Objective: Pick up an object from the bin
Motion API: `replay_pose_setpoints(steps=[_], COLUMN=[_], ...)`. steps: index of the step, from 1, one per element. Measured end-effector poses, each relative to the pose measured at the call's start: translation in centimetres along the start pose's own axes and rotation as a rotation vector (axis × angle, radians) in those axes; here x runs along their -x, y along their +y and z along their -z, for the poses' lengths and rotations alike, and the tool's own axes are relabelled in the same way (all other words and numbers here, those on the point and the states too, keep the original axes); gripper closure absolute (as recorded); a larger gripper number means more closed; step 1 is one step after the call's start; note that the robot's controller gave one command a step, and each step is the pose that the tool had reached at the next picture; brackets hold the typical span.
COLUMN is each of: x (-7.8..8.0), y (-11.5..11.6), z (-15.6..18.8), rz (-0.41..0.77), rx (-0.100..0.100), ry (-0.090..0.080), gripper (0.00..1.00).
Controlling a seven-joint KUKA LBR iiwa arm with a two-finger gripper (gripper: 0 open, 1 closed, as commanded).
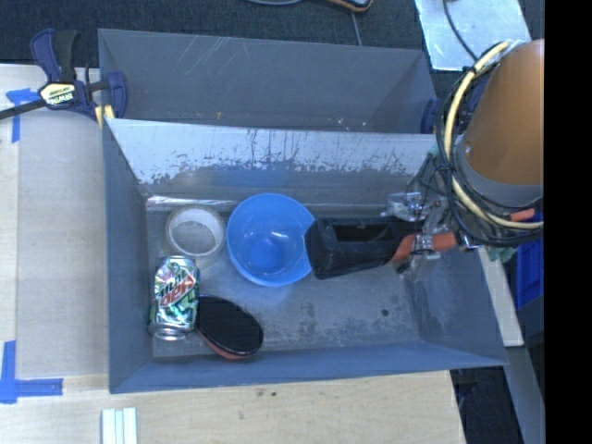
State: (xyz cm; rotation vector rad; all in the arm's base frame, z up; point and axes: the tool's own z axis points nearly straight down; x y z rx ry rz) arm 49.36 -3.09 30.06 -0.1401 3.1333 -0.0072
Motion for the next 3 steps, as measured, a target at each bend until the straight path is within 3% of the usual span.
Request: replay_pose_setpoints(steps=[1,2,3], x=[-0.2,-0.4,-0.2], y=[1.2,2.0,1.8], z=[-9.2,-6.3,-6.1], rz=[0.014,-0.026,-0.028], rx=[0.0,-0.002,-0.002], ry=[0.001,-0.005,-0.015], gripper=[1.0,1.0,1.0])
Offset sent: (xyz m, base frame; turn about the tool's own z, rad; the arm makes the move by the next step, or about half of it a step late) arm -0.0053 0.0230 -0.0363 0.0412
